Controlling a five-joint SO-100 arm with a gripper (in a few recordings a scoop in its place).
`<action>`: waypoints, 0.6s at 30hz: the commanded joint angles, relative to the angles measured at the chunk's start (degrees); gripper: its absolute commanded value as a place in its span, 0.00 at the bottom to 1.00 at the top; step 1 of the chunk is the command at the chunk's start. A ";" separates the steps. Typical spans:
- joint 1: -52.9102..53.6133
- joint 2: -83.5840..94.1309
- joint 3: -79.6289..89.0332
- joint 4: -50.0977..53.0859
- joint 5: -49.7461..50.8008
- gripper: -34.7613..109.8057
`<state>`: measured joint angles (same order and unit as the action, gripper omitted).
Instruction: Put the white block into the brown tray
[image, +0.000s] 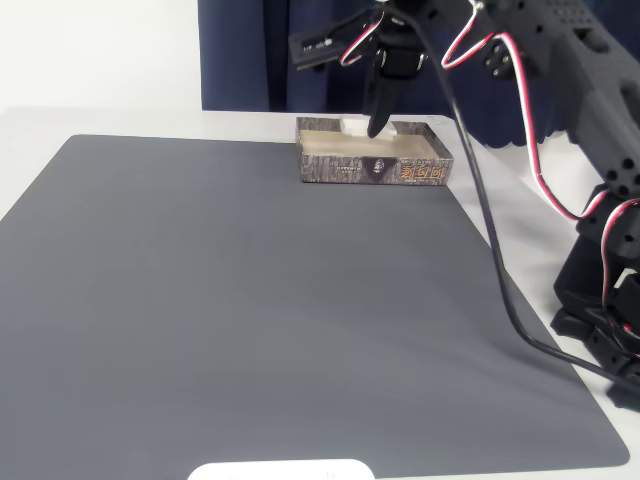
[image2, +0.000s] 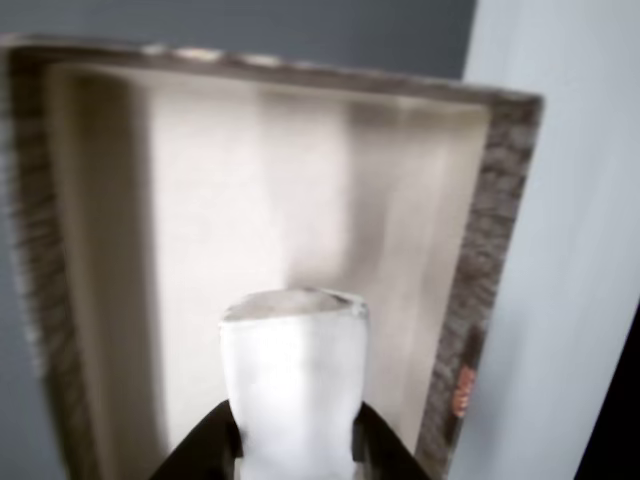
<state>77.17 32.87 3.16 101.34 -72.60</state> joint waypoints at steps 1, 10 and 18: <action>-0.35 -0.53 -3.34 -0.97 0.00 0.34; -1.14 -4.83 -5.54 -1.67 0.88 0.35; -1.58 -6.06 -6.86 -2.72 1.05 0.38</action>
<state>76.20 26.19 -1.23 99.23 -72.07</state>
